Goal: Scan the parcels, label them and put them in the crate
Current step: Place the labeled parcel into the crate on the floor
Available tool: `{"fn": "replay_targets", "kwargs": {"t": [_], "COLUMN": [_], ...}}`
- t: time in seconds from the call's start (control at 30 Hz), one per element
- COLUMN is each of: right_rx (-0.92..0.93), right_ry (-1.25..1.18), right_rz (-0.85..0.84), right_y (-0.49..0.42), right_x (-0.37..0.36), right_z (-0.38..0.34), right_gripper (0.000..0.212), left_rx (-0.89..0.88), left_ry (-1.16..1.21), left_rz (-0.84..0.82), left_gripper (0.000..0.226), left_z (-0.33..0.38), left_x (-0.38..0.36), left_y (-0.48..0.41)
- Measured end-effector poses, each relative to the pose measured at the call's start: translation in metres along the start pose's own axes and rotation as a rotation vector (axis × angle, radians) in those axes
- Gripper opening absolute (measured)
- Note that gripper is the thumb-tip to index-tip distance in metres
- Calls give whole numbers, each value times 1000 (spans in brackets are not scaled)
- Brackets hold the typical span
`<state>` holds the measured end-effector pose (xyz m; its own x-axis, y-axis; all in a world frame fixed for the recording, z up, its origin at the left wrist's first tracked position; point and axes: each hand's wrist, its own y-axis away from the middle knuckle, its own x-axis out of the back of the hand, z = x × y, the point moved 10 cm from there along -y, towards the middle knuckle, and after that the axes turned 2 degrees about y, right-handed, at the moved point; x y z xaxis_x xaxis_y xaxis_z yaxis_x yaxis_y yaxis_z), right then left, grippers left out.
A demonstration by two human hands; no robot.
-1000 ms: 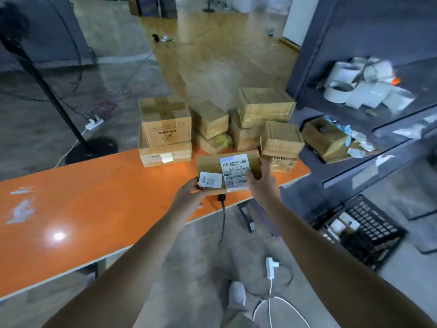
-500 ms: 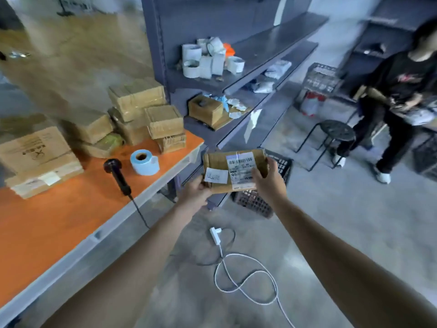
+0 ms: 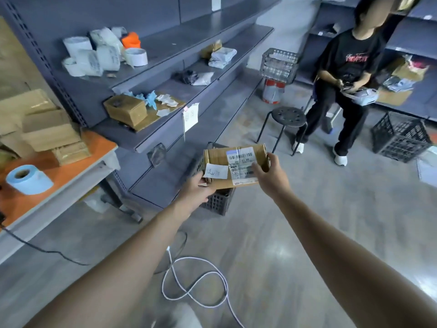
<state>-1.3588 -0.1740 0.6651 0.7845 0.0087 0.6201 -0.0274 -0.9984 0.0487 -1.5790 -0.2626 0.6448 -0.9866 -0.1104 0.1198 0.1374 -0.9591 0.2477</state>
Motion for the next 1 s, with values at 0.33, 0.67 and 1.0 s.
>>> {"fn": "replay_targets", "kwargs": {"t": [0.33, 0.67, 1.0], "right_rx": [-7, 13, 60], "right_ry": [56, 155, 275], "right_rz": [-67, -272, -610], "right_y": [-163, -393, -510], "right_x": [17, -91, -249], "right_z": [44, 50, 98], "right_gripper": [50, 45, 49], "left_rx": [74, 214, 509], "left_ry": [-29, 59, 182], "left_rz": [-7, 99, 227], "left_gripper": [35, 41, 43], "left_z": [7, -36, -148], "left_x": [-75, -64, -51], "left_y": [-139, -343, -448]}}
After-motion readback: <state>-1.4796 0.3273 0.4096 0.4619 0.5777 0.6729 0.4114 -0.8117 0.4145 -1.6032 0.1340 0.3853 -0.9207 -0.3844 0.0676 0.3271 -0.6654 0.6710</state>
